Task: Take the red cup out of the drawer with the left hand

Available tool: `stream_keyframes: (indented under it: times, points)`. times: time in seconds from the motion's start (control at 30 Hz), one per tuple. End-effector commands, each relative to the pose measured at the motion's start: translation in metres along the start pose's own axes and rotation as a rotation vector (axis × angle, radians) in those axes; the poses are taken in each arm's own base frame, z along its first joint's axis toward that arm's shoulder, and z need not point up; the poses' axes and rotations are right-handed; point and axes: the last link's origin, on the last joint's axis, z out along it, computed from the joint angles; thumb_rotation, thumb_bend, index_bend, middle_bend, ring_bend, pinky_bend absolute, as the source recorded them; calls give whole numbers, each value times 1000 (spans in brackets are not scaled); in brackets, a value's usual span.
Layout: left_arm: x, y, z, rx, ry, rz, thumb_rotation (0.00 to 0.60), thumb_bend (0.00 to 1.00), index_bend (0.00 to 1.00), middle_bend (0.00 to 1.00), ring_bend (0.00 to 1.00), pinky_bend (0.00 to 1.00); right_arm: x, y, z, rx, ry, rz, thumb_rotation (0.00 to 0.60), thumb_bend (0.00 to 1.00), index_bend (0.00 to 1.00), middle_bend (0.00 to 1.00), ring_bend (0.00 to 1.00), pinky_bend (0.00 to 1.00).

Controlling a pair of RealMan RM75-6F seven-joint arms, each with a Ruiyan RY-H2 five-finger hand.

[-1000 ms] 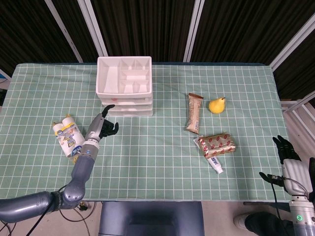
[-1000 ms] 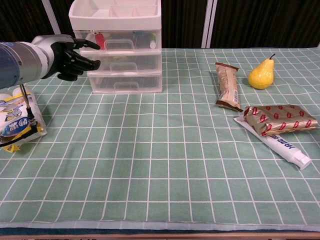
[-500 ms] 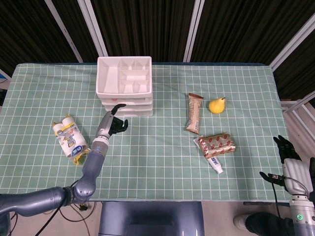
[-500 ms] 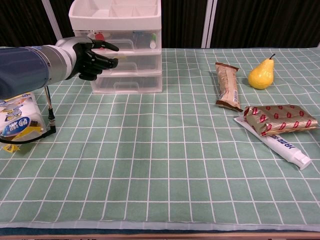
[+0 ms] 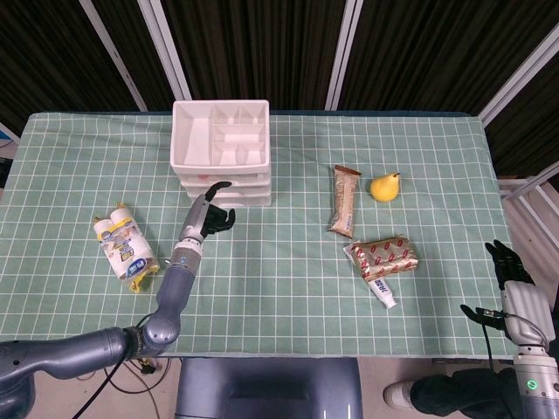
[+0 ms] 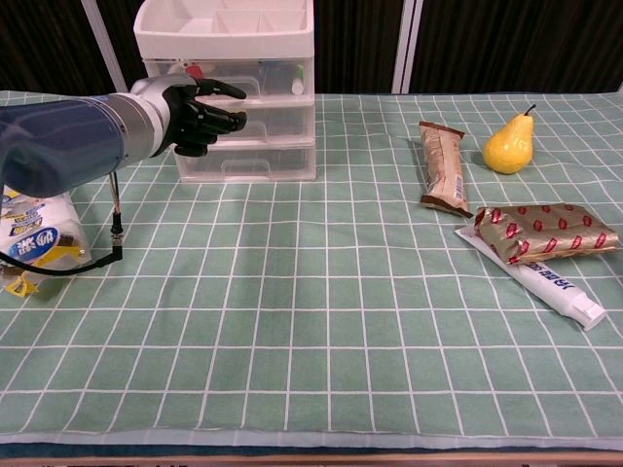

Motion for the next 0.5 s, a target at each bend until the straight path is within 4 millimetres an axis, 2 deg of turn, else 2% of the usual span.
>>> stream_keyframes:
  times: [0.03, 0.5]
  points:
    - [-2, 1, 2, -8, 4, -7, 600, 506, 182, 990, 1000, 1000, 0, 0, 0, -2, 0, 2, 600, 58, 0, 0, 0, 229]
    - [-8, -2, 12, -11, -1, -117, 600, 506, 182, 991, 1000, 1000, 0, 0, 0, -2, -3, 2, 600, 63, 0, 0, 0, 229]
